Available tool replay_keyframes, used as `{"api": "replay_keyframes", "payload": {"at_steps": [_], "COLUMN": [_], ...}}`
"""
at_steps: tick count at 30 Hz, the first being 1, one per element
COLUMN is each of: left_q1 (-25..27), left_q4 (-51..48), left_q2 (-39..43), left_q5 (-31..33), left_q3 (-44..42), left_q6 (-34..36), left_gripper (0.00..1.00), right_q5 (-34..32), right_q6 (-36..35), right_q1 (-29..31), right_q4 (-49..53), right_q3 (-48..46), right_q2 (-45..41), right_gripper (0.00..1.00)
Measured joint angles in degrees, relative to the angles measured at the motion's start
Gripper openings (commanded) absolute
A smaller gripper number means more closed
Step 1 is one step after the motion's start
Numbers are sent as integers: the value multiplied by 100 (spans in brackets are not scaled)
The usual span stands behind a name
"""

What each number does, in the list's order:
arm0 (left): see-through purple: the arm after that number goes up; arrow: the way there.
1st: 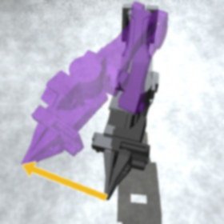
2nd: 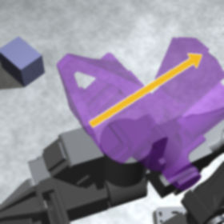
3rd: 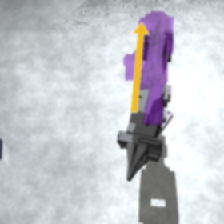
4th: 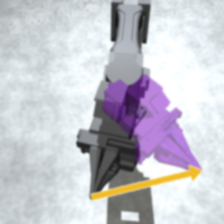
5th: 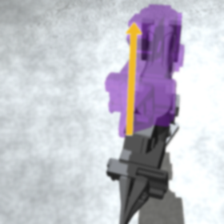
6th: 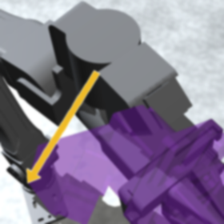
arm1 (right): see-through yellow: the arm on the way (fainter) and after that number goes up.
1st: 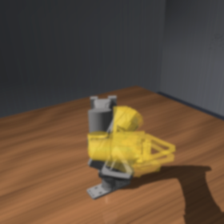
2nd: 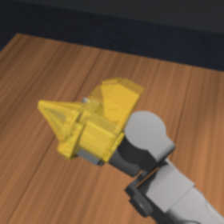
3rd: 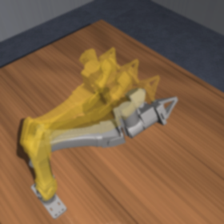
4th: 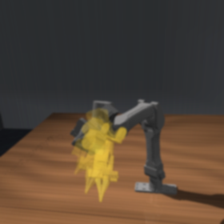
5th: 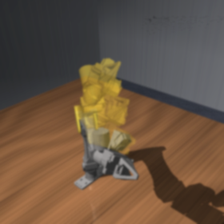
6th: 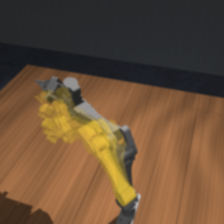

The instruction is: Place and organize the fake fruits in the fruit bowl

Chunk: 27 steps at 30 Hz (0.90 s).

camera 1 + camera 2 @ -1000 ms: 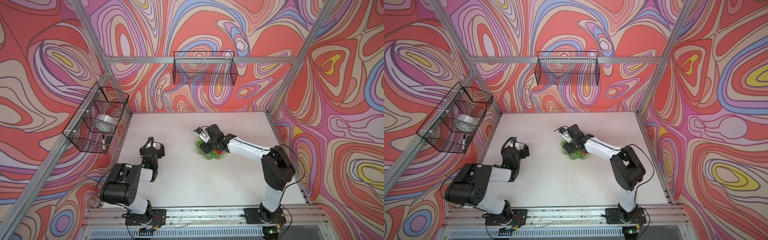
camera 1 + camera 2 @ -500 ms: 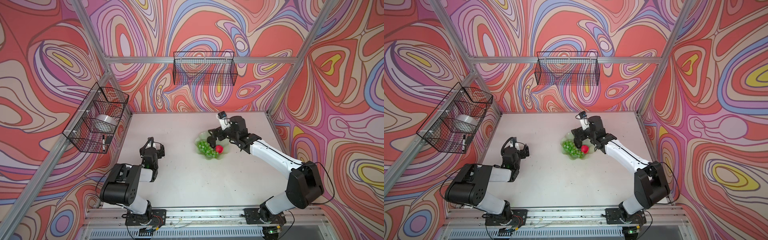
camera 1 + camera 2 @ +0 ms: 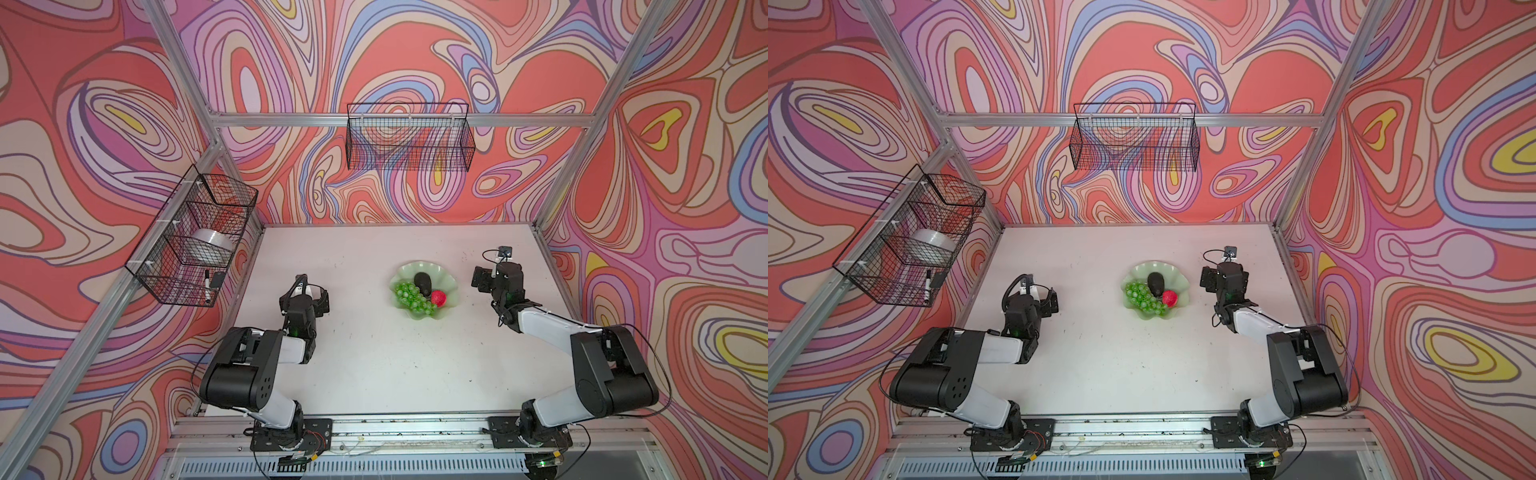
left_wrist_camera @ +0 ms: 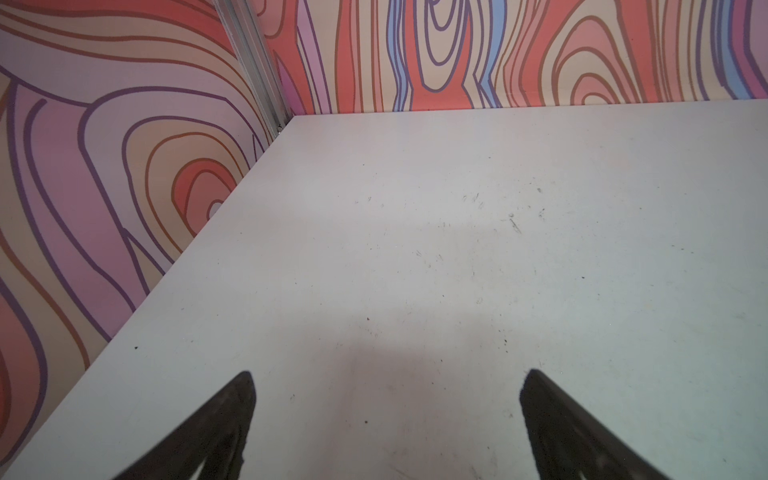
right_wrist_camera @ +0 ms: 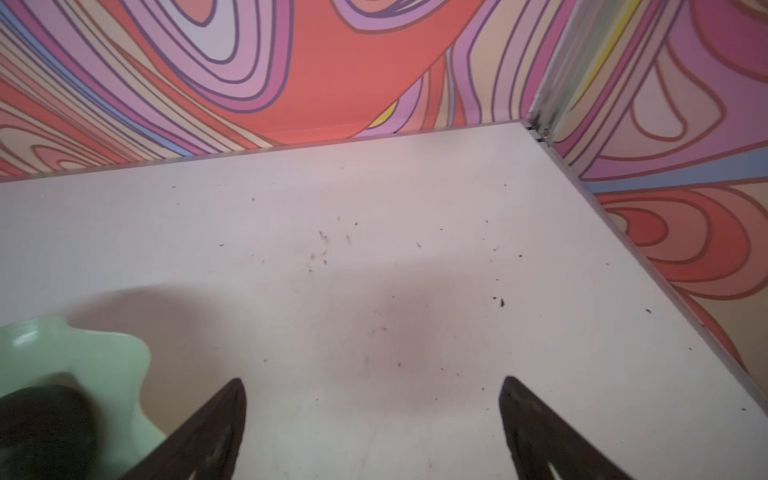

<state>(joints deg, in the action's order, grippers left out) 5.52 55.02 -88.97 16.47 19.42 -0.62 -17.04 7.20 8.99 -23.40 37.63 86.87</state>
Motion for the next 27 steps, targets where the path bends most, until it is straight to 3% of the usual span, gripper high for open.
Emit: {"api": "replay_keyframes", "payload": {"at_steps": [9,17,27], "left_q1": [0,0,0], "left_q4": [2,2,2], "left_q2": [0,0,0], "left_q5": [0,0,0], "left_q3": [0,0,0], "left_q6": [0,0,0], "left_gripper": [100,100,100], "right_q5": [-275,-328,269], "right_q6": [-415,-542,-649], "right_q1": [-262,-299,-481], "right_q4": [-1672,-2251,-3414], "right_q3": [-297,-1349,-1508], "right_q2": [400,-424,1093], "right_gripper": [98,98,98]}}
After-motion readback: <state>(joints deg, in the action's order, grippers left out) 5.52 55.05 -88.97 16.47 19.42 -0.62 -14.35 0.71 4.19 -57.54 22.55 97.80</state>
